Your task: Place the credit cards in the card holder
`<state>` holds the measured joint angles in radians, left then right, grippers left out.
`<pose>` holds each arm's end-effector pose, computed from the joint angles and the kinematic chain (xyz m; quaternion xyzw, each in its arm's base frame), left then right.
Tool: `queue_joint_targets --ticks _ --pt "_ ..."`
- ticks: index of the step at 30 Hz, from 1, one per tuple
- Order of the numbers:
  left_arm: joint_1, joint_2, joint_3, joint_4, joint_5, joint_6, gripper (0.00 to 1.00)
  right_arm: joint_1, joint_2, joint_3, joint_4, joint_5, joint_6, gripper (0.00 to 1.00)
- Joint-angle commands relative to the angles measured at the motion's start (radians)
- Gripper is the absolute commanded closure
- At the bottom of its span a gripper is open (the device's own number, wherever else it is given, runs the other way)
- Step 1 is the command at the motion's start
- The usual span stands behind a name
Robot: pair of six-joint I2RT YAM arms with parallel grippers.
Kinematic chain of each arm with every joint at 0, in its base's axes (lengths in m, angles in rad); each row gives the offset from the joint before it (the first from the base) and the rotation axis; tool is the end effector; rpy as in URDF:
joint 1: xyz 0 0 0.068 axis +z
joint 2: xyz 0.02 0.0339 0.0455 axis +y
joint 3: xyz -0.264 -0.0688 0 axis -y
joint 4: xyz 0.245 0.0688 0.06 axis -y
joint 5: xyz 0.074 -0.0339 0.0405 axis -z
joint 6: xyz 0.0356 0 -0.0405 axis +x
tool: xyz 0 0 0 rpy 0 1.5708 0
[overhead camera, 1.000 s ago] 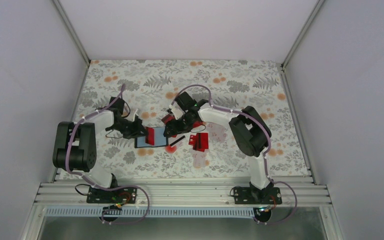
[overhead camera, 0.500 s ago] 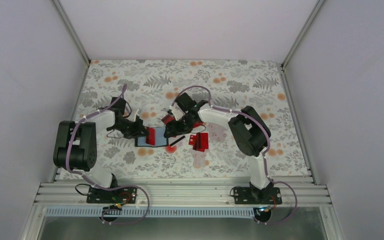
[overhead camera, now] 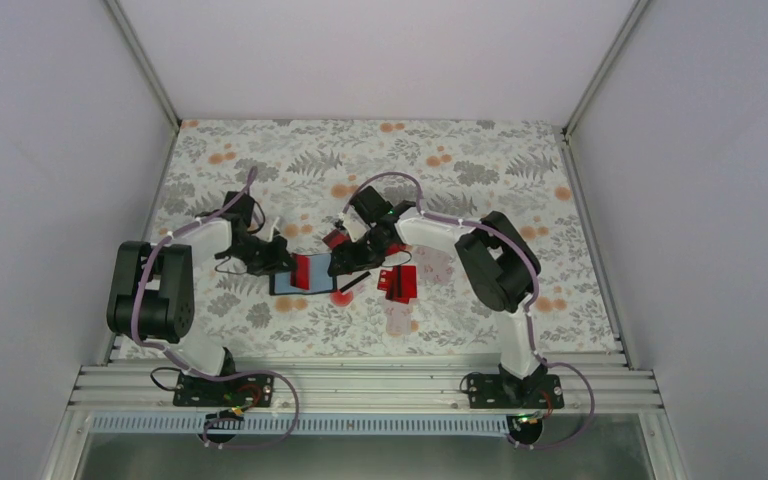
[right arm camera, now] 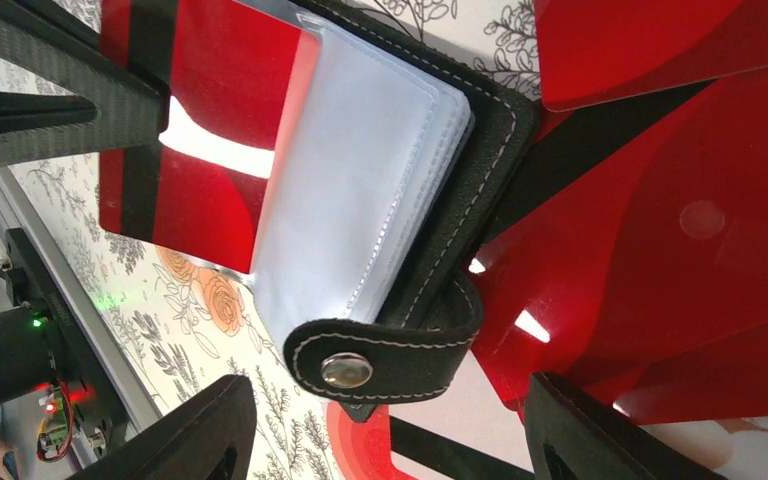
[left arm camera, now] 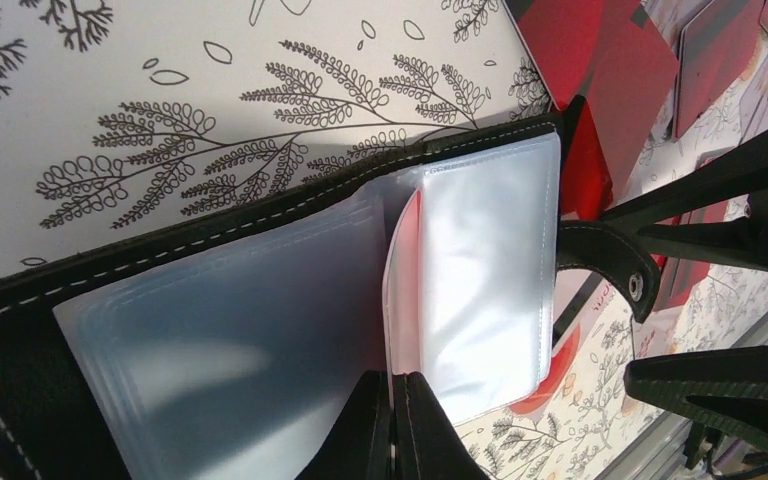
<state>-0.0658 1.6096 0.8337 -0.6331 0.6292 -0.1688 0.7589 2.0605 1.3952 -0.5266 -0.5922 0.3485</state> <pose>0.2618 -0.0382 0.1471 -0.0238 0.9478 -0.3153 0.0402 0.2855 0.2981 0.1462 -0.2452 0.9085 0.3385 0.0025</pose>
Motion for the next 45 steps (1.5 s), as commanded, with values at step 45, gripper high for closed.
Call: queue_joint_targets --ticks 45 --pt "-0.078 0.054 -0.082 0.213 0.038 -0.136 0.98 -0.001 -0.123 0.109 -0.276 0.224 -0.011 0.46"
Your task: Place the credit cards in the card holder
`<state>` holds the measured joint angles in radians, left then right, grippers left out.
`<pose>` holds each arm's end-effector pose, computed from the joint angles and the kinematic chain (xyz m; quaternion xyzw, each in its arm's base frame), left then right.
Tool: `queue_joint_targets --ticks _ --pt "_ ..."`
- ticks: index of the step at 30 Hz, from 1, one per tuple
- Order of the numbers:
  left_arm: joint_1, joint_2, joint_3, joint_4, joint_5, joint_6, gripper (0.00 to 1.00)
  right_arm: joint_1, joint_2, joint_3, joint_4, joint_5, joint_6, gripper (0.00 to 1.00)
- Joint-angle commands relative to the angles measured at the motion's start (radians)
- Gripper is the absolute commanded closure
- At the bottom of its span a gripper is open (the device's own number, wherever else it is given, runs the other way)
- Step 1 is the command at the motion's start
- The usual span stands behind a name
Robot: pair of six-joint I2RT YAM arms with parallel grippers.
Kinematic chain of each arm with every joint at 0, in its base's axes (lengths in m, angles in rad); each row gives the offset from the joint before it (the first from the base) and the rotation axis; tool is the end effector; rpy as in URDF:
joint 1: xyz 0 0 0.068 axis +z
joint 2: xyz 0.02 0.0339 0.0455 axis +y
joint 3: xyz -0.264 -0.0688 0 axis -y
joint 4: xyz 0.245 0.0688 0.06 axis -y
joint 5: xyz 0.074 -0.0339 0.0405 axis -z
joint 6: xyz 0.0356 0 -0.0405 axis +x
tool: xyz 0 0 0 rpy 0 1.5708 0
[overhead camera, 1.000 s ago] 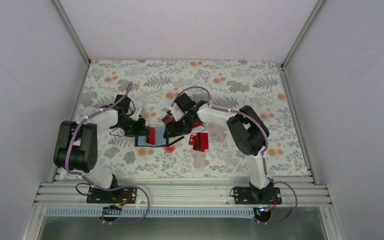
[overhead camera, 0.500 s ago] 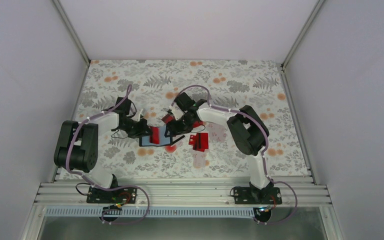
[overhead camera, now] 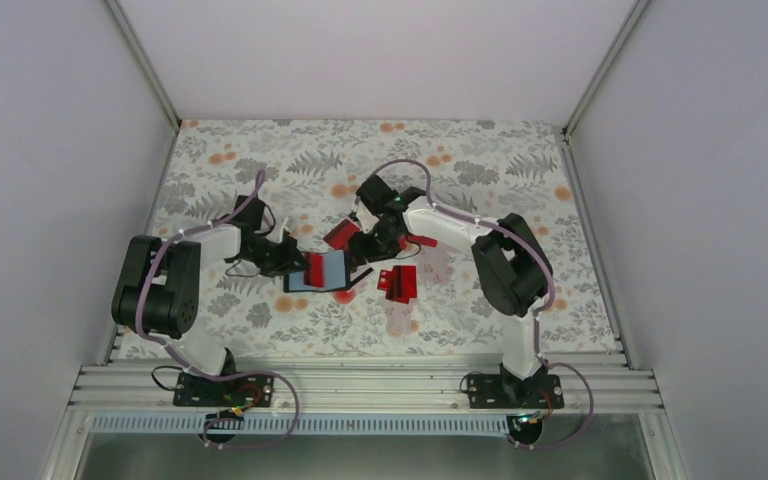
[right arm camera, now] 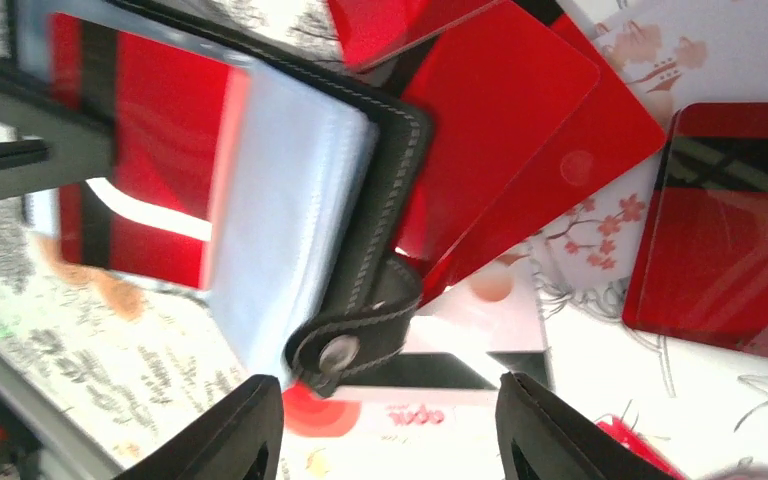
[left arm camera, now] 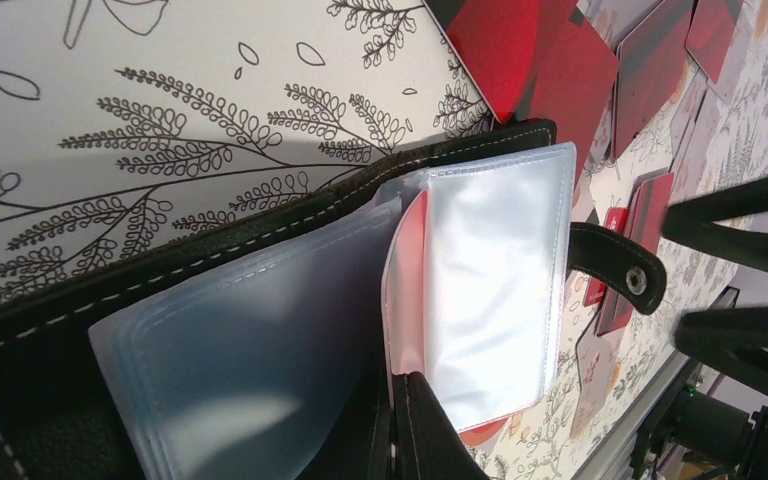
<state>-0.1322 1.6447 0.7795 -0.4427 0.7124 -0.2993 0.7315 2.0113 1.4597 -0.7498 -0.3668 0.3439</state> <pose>0.2649 -0.0587 0.1317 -0.0320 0.9297 -0.3640 0.0460 0.2900 0.2775 0.1716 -0.2117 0.9514 0.2228 0.0208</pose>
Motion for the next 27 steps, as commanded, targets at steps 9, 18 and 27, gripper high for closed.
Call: queue_joint_targets --ticks 9,18,27 --pt "-0.017 0.018 -0.034 0.031 -0.048 -0.005 0.98 0.046 -0.017 0.106 -0.031 -0.041 0.026 0.56" --pt "-0.02 0.011 -0.027 0.021 -0.057 0.0 0.98 0.055 0.089 0.098 -0.034 0.004 0.097 0.58" --pt "-0.028 0.01 -0.029 0.024 -0.06 -0.001 0.98 0.055 0.121 0.072 -0.03 0.03 0.078 0.7"
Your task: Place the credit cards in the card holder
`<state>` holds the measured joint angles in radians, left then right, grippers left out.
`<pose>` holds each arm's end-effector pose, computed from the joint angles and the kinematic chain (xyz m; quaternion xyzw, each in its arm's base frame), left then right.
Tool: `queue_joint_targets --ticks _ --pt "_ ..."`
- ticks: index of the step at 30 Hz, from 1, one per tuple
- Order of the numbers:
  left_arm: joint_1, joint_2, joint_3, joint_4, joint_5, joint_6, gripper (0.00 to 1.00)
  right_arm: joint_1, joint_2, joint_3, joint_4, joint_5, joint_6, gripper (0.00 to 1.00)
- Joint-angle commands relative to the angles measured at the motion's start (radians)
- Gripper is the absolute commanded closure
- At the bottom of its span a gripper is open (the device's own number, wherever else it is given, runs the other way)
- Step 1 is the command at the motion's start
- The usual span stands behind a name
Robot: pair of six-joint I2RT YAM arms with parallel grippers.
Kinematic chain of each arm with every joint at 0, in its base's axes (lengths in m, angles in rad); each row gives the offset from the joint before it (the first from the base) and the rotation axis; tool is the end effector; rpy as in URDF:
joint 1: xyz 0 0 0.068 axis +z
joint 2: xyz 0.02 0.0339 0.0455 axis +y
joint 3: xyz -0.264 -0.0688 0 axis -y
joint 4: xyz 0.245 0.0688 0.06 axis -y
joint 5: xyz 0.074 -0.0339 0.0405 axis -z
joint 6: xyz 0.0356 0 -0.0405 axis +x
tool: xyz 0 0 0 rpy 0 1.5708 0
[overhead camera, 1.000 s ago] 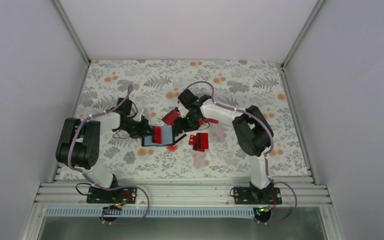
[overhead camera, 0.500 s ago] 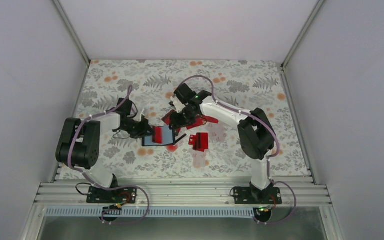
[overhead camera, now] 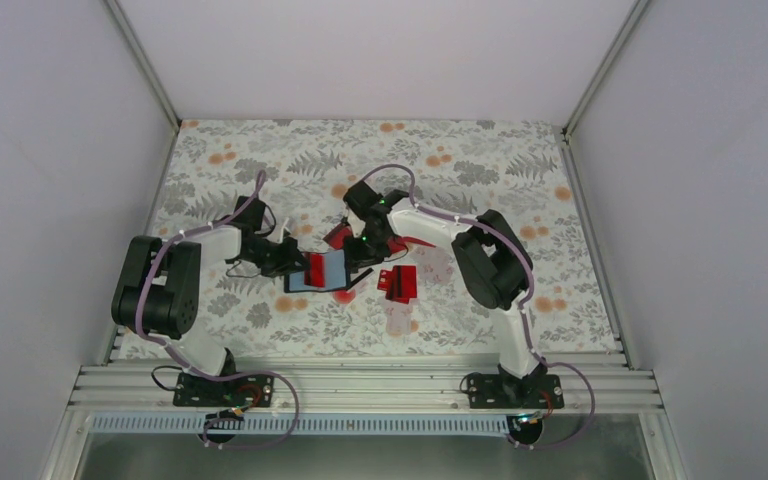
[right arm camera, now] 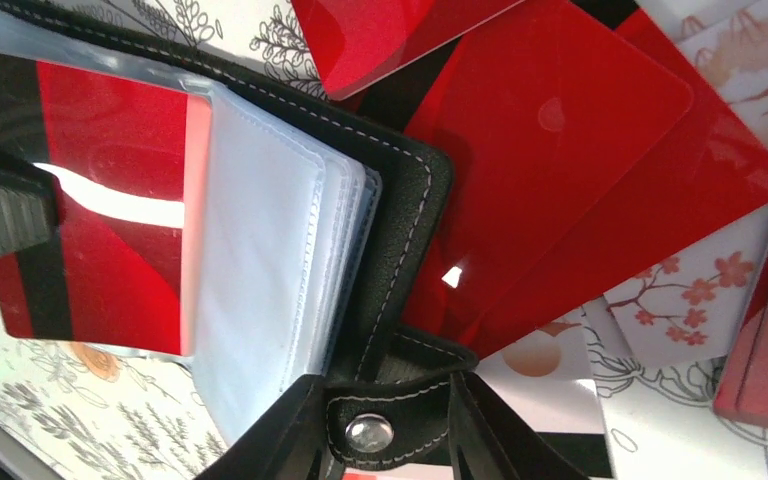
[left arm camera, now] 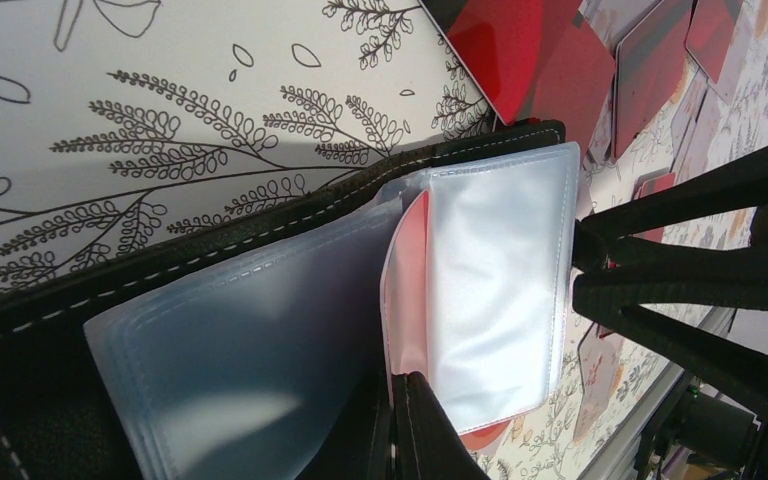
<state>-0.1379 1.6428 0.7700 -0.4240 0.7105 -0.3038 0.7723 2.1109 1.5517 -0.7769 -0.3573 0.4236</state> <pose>0.2640 -0.0601 0.1305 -0.0296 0.9295 -0.3642 0.0495 0.2923 0.3021 0.1564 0.1900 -0.9589 -0.2107 0.0041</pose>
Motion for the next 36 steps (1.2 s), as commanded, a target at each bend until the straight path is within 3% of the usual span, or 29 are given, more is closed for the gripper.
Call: queue_joint_targets --ticks 1,16,26,36 --pt "-0.022 0.012 -0.02 0.006 -0.058 0.003 0.98 0.015 0.023 -0.026 0.001 0.021 -0.002 0.72" --pt "-0.024 -0.005 -0.015 0.003 -0.045 0.003 0.98 0.015 0.058 -0.048 0.015 0.025 0.005 0.8" --pt "-0.023 -0.015 -0.004 0.035 0.05 -0.016 0.98 0.015 0.099 -0.026 -0.007 0.041 0.007 0.9" --pt "-0.011 -0.023 -0.103 0.154 0.153 -0.051 0.98 0.015 0.119 -0.045 -0.021 0.076 0.006 0.96"
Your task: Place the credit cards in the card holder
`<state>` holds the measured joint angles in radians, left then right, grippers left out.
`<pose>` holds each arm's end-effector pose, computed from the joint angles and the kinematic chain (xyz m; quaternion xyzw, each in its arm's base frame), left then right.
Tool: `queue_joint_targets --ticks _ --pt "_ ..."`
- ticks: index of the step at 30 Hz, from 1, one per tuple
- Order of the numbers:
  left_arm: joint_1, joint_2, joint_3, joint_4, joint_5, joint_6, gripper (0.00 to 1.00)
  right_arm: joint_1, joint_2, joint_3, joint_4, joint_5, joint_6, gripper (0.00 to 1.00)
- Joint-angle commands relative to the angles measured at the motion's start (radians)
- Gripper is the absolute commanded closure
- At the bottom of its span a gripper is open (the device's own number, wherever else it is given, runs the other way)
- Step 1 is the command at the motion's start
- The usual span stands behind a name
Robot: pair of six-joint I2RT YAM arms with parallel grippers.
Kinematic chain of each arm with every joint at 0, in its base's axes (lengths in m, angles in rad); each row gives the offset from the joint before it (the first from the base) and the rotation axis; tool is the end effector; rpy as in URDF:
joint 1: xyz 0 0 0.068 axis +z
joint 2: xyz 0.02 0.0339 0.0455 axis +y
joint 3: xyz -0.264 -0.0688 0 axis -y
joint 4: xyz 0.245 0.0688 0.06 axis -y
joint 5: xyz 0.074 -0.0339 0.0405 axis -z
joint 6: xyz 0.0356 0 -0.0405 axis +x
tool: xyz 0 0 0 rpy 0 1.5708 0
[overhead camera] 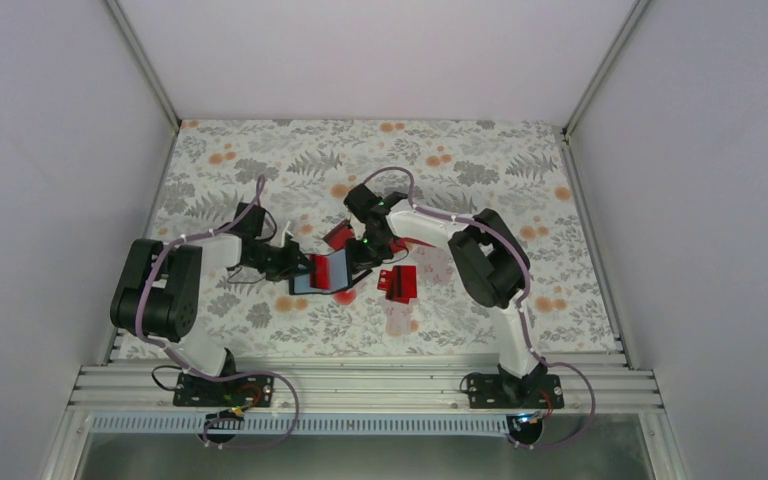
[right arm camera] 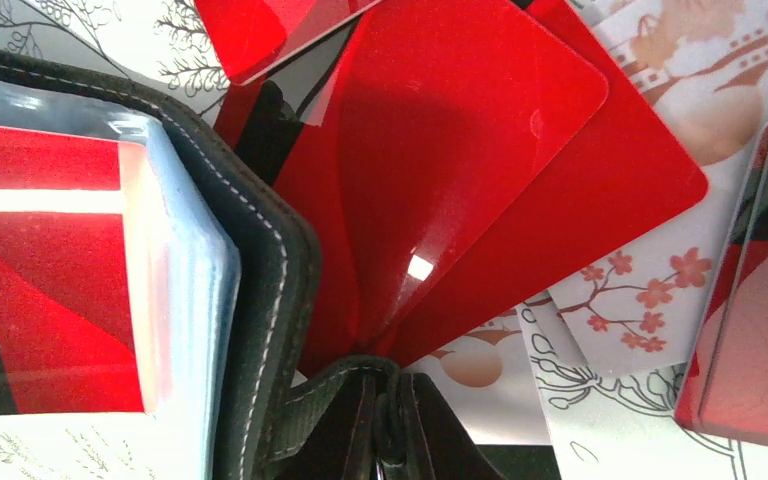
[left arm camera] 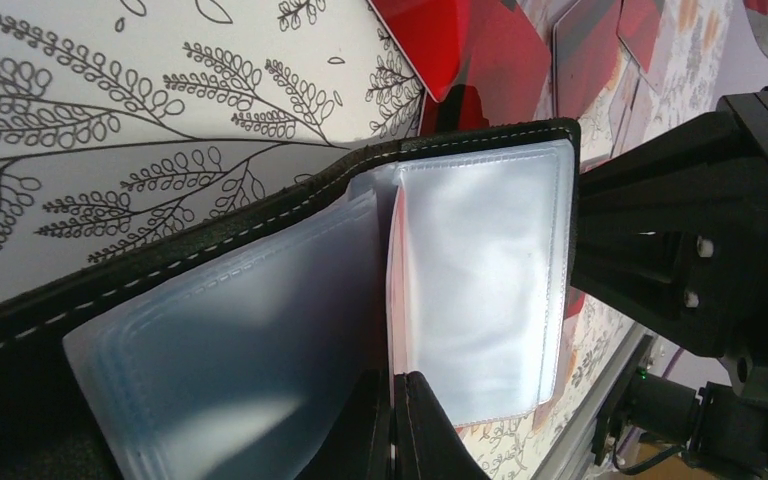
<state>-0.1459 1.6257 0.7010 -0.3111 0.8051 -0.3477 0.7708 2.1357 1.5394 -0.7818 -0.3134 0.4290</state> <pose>0.2558 -0.0635 0.1244 -0.0264 0.9092 -0.4121 0.0544 0.2925 0.2994 0.1427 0.1820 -0.9663 -0.1819 0.0093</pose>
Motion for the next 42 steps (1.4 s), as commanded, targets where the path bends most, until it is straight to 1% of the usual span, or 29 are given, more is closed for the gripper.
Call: queue_joint_targets --ticks 1,5,8,9,10,11,12,13,18,21,24,26,31,36,42 --pt "0.002 -0.011 -0.037 0.039 0.058 -0.002 0.98 0.016 0.097 -0.033 -0.022 0.042 0.002 0.96" --pt "0.025 -0.023 -0.059 0.036 0.055 0.013 0.98 0.015 0.111 -0.028 -0.054 0.09 0.0 0.96" --pt "0.026 -0.014 -0.059 0.04 0.054 0.011 0.98 0.013 0.086 -0.017 -0.085 0.125 -0.028 0.94" --pt "0.026 -0.014 -0.059 0.039 0.053 0.011 0.98 0.013 0.071 -0.01 -0.098 0.131 -0.041 0.92" --pt "0.026 -0.015 -0.057 0.034 0.049 0.014 0.98 0.011 0.054 -0.002 -0.111 0.137 -0.052 0.89" --pt "0.025 -0.016 -0.056 0.032 0.045 0.017 0.97 0.006 0.036 0.007 -0.125 0.14 -0.061 0.84" --pt "0.026 -0.018 -0.056 0.029 0.04 0.018 0.98 0.004 0.017 0.016 -0.14 0.137 -0.069 0.82" --pt "0.026 -0.019 -0.054 0.029 0.04 0.018 0.98 0.003 -0.002 0.025 -0.151 0.128 -0.079 0.79" --pt "0.026 -0.017 -0.049 0.023 0.033 0.019 0.98 -0.001 -0.071 0.068 -0.207 0.008 -0.094 0.7" --pt "0.026 -0.018 -0.048 0.018 0.026 0.019 0.98 0.0 -0.116 0.066 -0.207 -0.052 -0.073 0.67" --pt "0.025 -0.02 -0.046 0.015 0.023 0.02 0.98 -0.001 -0.132 0.054 -0.166 -0.107 -0.049 0.66" --pt "0.025 -0.02 -0.045 0.014 0.023 0.021 0.98 0.0 -0.115 0.067 -0.146 -0.118 -0.035 0.66" --pt "0.025 -0.02 -0.04 0.011 0.023 0.024 0.98 -0.001 -0.041 0.106 -0.139 -0.049 0.01 0.67" --pt "0.024 -0.018 -0.04 0.011 0.021 0.027 0.98 0.001 0.013 0.108 -0.093 -0.093 0.019 0.74" --pt "0.025 -0.017 -0.041 0.015 0.022 0.027 0.98 0.001 0.038 0.088 -0.062 -0.108 0.013 0.77"
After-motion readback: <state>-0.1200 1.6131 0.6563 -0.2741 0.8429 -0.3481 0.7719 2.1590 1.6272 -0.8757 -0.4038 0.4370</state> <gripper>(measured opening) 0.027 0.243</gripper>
